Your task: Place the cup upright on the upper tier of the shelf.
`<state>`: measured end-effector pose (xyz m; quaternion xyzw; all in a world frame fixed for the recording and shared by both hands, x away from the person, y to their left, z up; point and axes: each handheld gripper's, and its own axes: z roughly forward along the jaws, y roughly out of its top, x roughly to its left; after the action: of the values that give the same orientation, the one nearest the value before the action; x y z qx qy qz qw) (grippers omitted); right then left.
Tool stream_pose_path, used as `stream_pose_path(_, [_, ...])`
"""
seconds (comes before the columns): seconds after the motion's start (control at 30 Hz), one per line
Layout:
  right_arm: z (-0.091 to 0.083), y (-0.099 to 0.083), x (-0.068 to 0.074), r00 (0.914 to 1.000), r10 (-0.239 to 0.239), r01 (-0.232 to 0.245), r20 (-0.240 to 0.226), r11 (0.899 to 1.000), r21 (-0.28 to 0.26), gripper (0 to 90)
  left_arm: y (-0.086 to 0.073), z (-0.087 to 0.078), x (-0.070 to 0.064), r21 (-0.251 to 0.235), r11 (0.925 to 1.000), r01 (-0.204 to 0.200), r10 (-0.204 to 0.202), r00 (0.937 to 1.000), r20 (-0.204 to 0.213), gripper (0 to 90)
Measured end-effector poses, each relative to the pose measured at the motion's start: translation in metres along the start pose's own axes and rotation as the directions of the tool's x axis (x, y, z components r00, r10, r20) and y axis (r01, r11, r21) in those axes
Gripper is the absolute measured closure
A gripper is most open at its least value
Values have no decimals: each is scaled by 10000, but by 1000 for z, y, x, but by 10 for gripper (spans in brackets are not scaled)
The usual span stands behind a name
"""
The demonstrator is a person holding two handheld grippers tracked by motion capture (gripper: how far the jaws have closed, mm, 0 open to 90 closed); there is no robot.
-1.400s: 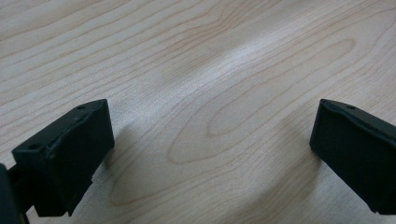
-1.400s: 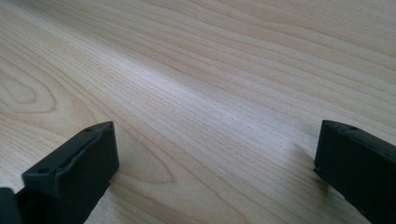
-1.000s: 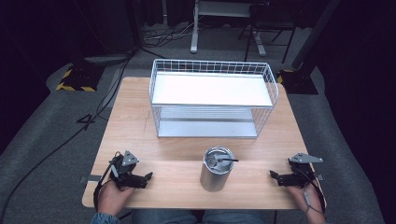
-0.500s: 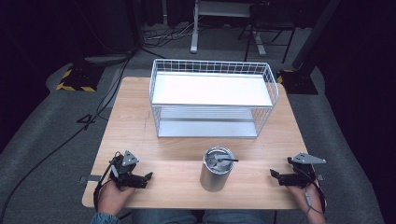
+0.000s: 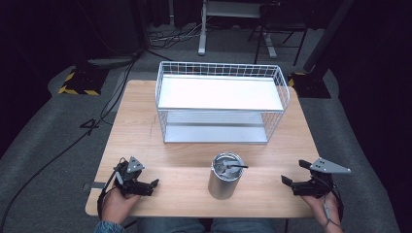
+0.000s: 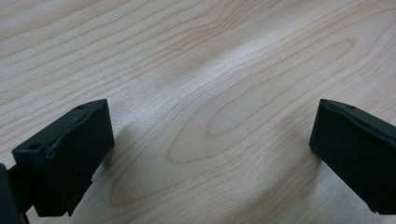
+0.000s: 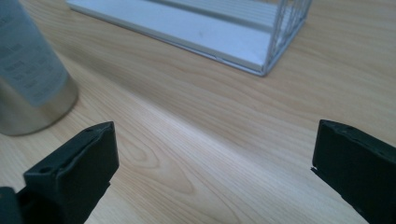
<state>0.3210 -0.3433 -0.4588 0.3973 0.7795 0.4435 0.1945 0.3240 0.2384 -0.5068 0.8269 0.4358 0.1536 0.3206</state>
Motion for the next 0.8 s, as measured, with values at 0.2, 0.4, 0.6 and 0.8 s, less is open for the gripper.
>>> stream_pose_path(0.2, [-7,17,15,9983,-175,154,-563,9992,-362,4,0,0,1,4,10000,-76,76,10000,-9,2])
stream_pose_path(0.4, [-16,31,30,9930,-302,217,-1141,9970,-748,3,0,0,1,4,10000,-77,77,10000,-9,2])
stream_pose_path(0.6, [-19,41,45,9850,-517,361,-1644,9947,-963,2,0,0,0,12,10000,-63,63,10000,-8,2])
stream_pose_path(0.8, [-16,51,63,9744,-799,592,-2102,9929,-1030,0,0,0,1,4,10000,-80,80,10000,-13,2])
